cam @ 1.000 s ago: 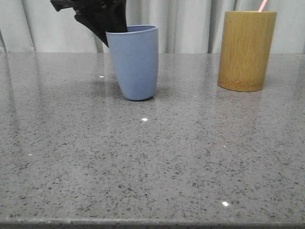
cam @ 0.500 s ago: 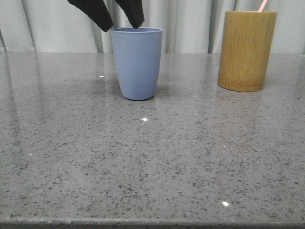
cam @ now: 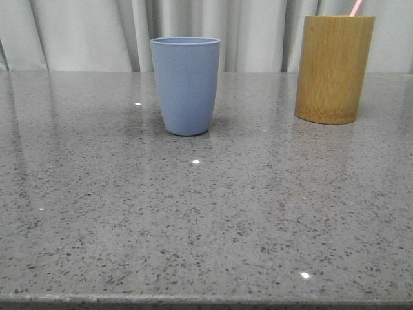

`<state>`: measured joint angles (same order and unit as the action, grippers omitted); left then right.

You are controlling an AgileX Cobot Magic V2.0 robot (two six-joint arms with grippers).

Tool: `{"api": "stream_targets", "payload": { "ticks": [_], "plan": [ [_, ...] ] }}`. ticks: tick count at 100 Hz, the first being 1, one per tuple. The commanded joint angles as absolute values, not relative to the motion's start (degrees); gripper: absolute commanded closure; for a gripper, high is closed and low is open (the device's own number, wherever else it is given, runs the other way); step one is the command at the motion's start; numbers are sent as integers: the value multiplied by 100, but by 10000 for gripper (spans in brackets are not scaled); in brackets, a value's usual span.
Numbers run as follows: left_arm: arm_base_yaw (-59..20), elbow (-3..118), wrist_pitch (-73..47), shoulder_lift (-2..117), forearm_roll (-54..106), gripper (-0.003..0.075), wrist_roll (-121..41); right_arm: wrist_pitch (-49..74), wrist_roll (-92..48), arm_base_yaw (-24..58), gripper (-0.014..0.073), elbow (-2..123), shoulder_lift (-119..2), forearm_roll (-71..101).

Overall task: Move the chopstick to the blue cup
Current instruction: 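Open the left gripper and raise it away from the cup, then move the right gripper above the pink stick in the bamboo cup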

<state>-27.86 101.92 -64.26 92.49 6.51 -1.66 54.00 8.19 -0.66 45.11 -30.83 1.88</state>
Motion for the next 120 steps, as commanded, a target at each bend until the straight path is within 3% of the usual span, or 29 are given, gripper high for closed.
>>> {"api": "stream_targets", "payload": {
  "ticks": [1,38,68,91,120],
  "plan": [
    [-2622,10067,-6164,8575,572,256,-63,4994,788,-102,-22,4704,-3162,174],
    [-1218,7215,-5377,6086,525,256,-63,4847,788,-102,-22,4704,-3162,174],
    [-991,5229,-5206,4082,459,257,-35,4804,788,-102,-22,4704,-3162,174],
    [-991,4551,-5206,3186,435,257,0,4621,783,-102,-22,4704,-3162,196],
    [-991,4440,-5206,3101,435,257,0,2756,720,-102,-22,4704,-3472,325]
  ]
}}
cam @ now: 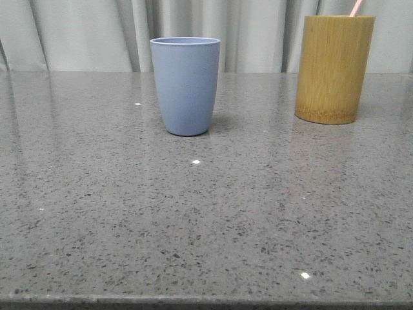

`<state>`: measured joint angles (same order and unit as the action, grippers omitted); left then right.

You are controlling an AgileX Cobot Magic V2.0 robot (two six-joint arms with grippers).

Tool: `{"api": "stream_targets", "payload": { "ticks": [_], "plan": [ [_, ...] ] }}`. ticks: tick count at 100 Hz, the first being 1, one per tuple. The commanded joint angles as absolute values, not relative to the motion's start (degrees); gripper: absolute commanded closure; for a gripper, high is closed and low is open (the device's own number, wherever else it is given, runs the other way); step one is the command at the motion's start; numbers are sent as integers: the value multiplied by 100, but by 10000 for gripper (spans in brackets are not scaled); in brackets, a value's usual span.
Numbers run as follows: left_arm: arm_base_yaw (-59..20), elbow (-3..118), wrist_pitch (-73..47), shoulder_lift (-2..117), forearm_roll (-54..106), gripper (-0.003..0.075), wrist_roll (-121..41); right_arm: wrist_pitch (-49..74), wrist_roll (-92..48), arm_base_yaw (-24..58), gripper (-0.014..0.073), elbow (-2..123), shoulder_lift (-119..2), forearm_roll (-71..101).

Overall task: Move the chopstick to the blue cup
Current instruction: 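Move the right gripper above the pink stick in the bamboo cup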

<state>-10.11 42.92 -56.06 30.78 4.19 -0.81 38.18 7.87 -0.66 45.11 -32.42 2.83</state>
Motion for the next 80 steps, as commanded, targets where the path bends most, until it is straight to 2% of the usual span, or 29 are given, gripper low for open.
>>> {"api": "stream_targets", "payload": {
  "ticks": [1,26,58,80],
  "plan": [
    [-991,4440,-5206,3101,435,257,0,2708,720,-102,-22,4704,-3492,332],
    [-991,4440,-5206,3101,435,257,0,1097,720,-34,-22,4704,-4489,690],
    [-991,4440,-5206,3101,435,257,0,-526,720,663,-22,4704,-5773,791],
    [-991,4440,-5206,3101,435,257,0,-1163,720,684,-22,4815,-6519,791]
  ]
}}
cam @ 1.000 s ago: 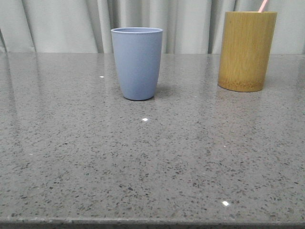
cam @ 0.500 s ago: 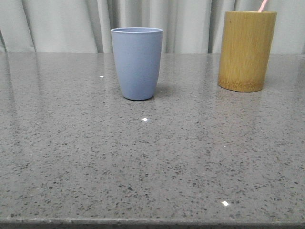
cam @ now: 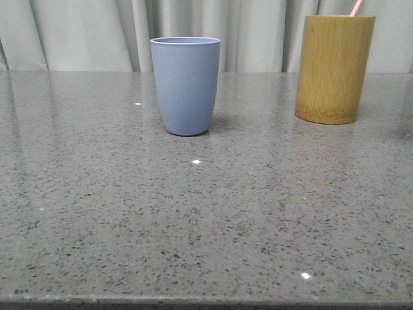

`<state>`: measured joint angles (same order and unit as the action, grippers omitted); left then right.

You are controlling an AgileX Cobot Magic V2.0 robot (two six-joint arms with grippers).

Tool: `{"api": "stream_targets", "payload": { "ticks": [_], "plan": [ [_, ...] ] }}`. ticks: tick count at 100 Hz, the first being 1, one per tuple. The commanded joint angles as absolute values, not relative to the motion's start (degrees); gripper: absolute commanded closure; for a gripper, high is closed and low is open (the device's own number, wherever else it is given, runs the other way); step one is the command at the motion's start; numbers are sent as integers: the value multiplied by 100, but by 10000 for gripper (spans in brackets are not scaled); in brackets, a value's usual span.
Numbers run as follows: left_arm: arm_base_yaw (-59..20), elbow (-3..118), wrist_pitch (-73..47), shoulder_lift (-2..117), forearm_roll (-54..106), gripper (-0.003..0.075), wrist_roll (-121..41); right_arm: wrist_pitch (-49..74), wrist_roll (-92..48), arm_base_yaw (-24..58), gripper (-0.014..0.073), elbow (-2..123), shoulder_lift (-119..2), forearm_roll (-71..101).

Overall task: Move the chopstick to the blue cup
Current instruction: 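Move the right gripper above the pink stick in the bamboo cup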

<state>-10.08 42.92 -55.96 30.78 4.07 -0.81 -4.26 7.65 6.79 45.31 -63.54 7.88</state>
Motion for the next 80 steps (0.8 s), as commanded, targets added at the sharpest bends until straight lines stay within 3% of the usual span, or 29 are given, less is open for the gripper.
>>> {"api": "stream_targets", "payload": {
  "ticks": [1,80],
  "plan": [
    [-991,4440,-5206,3101,435,257,0,-1172,720,684,-22,4815,-6519,791],
    [-991,4440,-5206,3101,435,257,0,-1478,720,675,-22,6158,-8133,791]
  ]
}}
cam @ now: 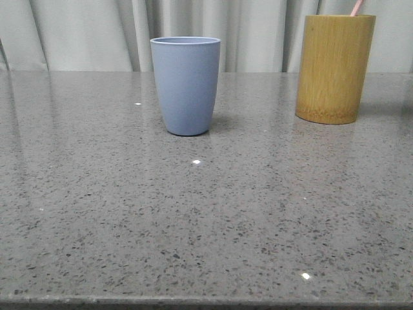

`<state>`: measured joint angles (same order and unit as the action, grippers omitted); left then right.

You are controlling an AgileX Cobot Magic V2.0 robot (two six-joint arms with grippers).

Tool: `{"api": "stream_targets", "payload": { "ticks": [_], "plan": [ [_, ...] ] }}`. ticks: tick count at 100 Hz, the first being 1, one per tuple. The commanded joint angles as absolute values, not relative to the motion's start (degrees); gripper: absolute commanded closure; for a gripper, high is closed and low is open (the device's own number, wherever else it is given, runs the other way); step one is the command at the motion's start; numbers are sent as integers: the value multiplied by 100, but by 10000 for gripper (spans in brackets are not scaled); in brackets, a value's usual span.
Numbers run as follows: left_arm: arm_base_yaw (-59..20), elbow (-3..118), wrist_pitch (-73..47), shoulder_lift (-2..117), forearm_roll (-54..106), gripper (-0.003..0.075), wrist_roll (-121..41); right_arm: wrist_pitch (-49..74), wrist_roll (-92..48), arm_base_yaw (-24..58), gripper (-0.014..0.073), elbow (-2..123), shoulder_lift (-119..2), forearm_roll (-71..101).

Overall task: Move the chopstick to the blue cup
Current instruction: 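Move the right gripper above the pink stick in the bamboo cup, then grasp the pink stick with the right gripper and pull it upward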

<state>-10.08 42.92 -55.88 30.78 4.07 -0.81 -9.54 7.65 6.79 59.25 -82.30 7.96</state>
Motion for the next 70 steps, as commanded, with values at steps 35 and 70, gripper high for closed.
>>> {"api": "stream_targets", "payload": {
  "ticks": [35,70],
  "plan": [
    [-991,4440,-5206,3101,435,257,0,-1642,720,513,-18,6176,-8351,791],
    [-991,4440,-5206,3101,435,257,0,-1813,792,513,-18,6291,-8357,791]
  ]
}}
